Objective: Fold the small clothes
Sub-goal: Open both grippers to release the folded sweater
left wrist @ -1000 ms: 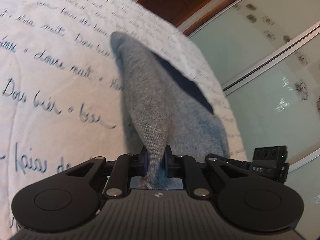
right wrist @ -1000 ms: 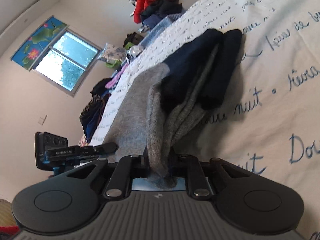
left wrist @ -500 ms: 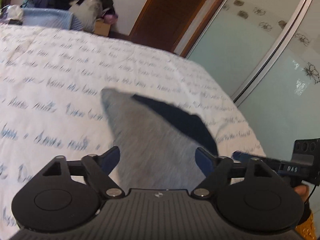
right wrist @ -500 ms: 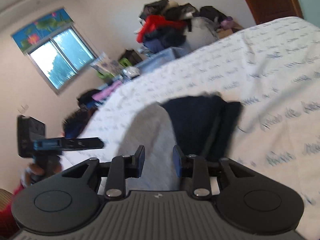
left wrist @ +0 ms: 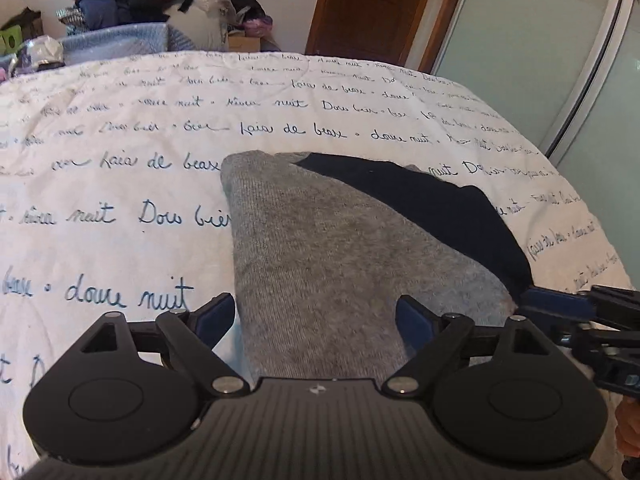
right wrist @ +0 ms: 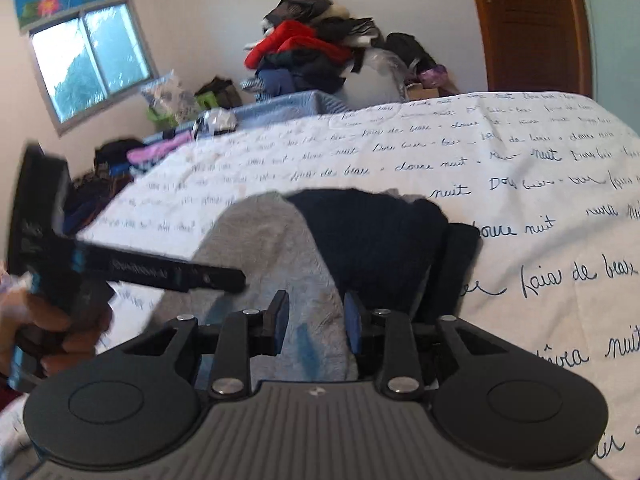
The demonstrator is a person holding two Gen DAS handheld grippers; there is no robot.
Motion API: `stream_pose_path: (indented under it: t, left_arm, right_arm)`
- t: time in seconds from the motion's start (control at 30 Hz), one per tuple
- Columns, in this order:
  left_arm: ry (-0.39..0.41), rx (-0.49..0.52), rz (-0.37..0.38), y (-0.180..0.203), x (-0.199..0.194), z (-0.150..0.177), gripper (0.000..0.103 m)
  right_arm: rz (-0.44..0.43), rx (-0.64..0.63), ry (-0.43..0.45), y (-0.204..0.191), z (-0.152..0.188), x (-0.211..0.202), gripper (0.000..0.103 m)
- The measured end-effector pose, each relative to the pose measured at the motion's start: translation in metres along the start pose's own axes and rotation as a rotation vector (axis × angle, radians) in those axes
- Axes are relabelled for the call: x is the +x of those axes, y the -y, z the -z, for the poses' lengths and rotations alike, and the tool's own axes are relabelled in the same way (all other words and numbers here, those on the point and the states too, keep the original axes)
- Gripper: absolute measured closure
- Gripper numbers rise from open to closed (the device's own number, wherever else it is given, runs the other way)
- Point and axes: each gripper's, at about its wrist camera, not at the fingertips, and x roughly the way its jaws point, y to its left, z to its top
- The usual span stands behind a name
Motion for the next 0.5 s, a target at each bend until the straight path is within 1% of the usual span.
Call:
stream_pose_path:
  t: [0.07,0.1,0.17,0.23,0.3,0.33,0.37,0.43,0.5]
  left_arm:
    - [0.014,0.014,-0.031,0.007,-0.009,0.005,0.015]
    - [0.018,0.022,-0.041,0.01,-0.012,0.007,0.015]
    - [0.023,0.032,-0.058,0.016,-0.018,0.012,0.014]
    - [0.025,0.04,-0.075,0.021,-0.023,0.018,0.013]
    - [0.024,0.046,-0.1,0.027,-0.025,0.025,0.013]
    - [0.029,0.048,-0.104,0.03,-0.028,0.029,0.013]
    - [0.03,0.051,-0.106,0.033,-0.03,0.033,0.013]
    - [0.03,0.052,-0.112,0.038,-0.035,0.04,0.013]
    - [0.037,0.041,-0.113,0.042,-0.042,0.047,0.013]
  right_arm:
    - [0.065,0.008,-0.03,0.005,0.003,0.01,0.074]
    - [0.089,0.021,-0.028,0.006,0.005,0.013,0.074]
    - [0.096,0.043,-0.009,0.003,0.007,0.009,0.073]
    - [0.085,0.039,0.015,-0.004,0.011,0.001,0.07]
    - [0.091,0.037,0.037,-0.01,0.016,-0.003,0.053]
    - [0.1,0.029,0.049,-0.013,0.019,-0.004,0.037]
    - [0.107,0.016,0.059,-0.016,0.023,-0.006,0.031]
    - [0.122,-0.002,0.048,-0.021,0.028,-0.005,0.031]
    - [0.136,0.012,0.035,-0.023,0.031,-0.007,0.031]
